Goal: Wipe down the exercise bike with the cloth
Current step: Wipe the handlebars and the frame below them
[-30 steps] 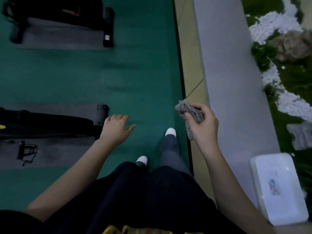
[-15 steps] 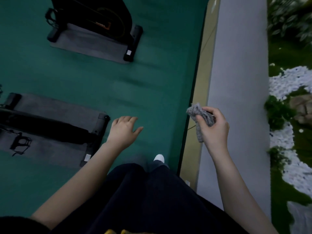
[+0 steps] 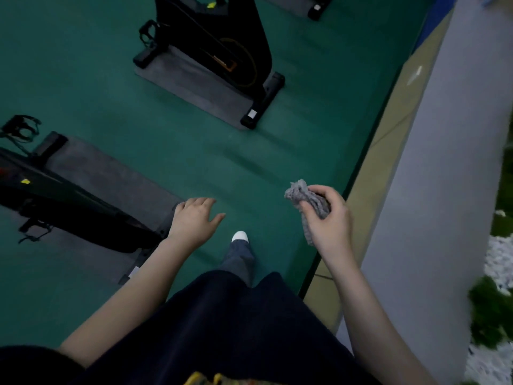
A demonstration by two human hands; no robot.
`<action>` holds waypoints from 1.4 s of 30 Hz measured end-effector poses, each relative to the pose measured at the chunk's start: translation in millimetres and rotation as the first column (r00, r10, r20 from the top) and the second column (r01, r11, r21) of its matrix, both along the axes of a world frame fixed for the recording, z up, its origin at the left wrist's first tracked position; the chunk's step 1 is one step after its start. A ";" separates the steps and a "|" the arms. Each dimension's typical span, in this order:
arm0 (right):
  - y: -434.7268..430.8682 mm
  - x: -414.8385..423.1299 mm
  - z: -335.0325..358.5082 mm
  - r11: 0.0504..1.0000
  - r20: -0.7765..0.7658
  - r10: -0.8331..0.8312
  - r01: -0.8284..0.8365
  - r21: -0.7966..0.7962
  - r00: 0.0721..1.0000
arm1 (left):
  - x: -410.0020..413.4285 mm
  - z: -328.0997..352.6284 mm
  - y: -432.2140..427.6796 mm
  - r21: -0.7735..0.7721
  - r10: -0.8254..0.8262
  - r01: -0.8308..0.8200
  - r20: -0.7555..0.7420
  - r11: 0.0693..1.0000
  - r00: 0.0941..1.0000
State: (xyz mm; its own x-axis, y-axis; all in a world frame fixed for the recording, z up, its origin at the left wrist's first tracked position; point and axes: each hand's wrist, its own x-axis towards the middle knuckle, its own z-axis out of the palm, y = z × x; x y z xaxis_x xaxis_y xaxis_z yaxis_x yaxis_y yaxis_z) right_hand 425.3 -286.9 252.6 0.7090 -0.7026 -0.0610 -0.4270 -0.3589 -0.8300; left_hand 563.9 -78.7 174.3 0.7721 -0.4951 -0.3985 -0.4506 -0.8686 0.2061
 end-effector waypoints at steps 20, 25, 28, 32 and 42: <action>-121.1 309.3 3.9 0.885 0.016 0.466 -0.466 0.008 0.885 | 187.9 0.6 -69.1 0.021 0.489 -0.488 -0.007 0.872 0.873; -181.4 390.2 10.1 0.825 0.000 0.564 -0.564 -0.017 0.826 | 232.2 8.7 -124.0 0.001 0.591 -0.591 0.002 0.807 0.807; -204.5 435.5 15.4 0.801 -0.010 0.598 -0.598 -0.032 0.801 | 255.1 16.7 -146.9 -0.041 0.639 -0.638 0.029 0.769 0.769; -204.6 479.7 14.2 0.753 -0.006 0.658 -0.658 -0.015 0.753 | 270.5 19.7 -149.1 -0.025 0.704 -0.703 0.033 0.710 0.710; -116.0 590.5 -0.2 0.541 0.017 0.841 -0.841 -0.015 0.540 | 329.0 8.8 -94.8 0.008 0.848 -0.848 -0.018 0.530 0.530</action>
State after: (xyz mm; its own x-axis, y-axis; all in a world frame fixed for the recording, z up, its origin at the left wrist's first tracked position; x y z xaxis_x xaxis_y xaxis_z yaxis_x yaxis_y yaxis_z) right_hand 1015.8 -402.8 252.3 0.9755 0.2169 -0.0380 0.0895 -0.5481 -0.8316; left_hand 892.9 -173.5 183.1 0.8226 0.3878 -0.4159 0.5010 -0.8402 0.2075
